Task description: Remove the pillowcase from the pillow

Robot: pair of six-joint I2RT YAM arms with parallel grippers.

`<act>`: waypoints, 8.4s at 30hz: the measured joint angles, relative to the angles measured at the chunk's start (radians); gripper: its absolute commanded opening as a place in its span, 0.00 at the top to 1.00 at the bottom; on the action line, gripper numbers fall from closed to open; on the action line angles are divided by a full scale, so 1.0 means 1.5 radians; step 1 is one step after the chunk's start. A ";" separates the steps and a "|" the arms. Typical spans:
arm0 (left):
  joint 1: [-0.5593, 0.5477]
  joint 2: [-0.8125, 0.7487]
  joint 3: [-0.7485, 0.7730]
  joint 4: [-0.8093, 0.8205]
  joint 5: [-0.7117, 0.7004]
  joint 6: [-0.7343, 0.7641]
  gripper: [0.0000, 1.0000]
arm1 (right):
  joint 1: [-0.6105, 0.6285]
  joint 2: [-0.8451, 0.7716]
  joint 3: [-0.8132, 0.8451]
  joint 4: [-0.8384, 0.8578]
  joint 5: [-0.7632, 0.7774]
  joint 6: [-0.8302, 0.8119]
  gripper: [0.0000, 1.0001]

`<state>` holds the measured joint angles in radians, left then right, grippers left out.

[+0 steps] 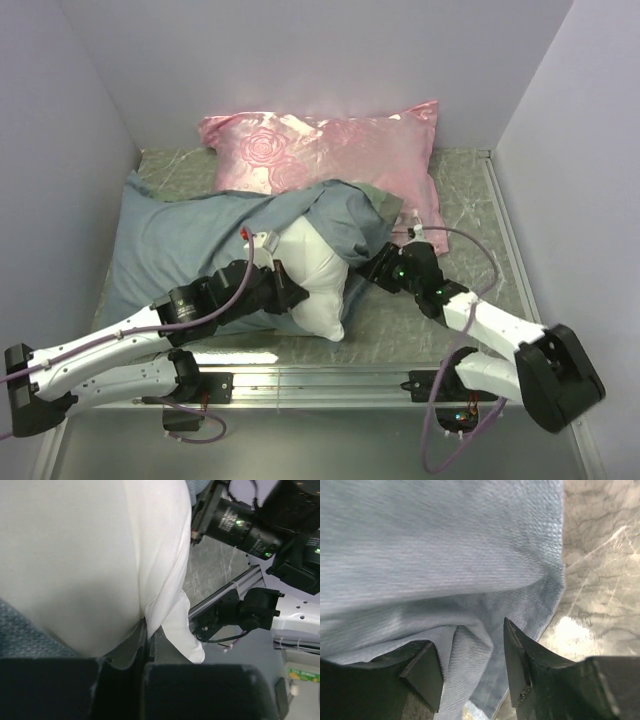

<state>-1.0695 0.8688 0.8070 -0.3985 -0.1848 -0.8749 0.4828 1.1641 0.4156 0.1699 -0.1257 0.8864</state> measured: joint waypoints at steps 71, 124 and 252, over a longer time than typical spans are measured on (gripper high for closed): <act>-0.086 0.078 0.389 0.006 0.041 0.132 1.00 | 0.028 0.120 0.116 -0.023 0.063 0.002 0.73; -0.103 0.228 0.121 0.100 -0.179 -0.067 0.51 | -0.215 -0.552 -0.094 -0.279 -0.252 -0.048 0.05; 0.199 0.030 -0.305 0.312 -0.016 -0.283 0.99 | -0.132 -0.035 1.218 -0.940 0.176 -0.200 1.00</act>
<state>-0.7704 0.9142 0.3489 0.0700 -0.2081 -1.2995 0.2848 1.1122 2.2433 -1.2404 0.1387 0.5858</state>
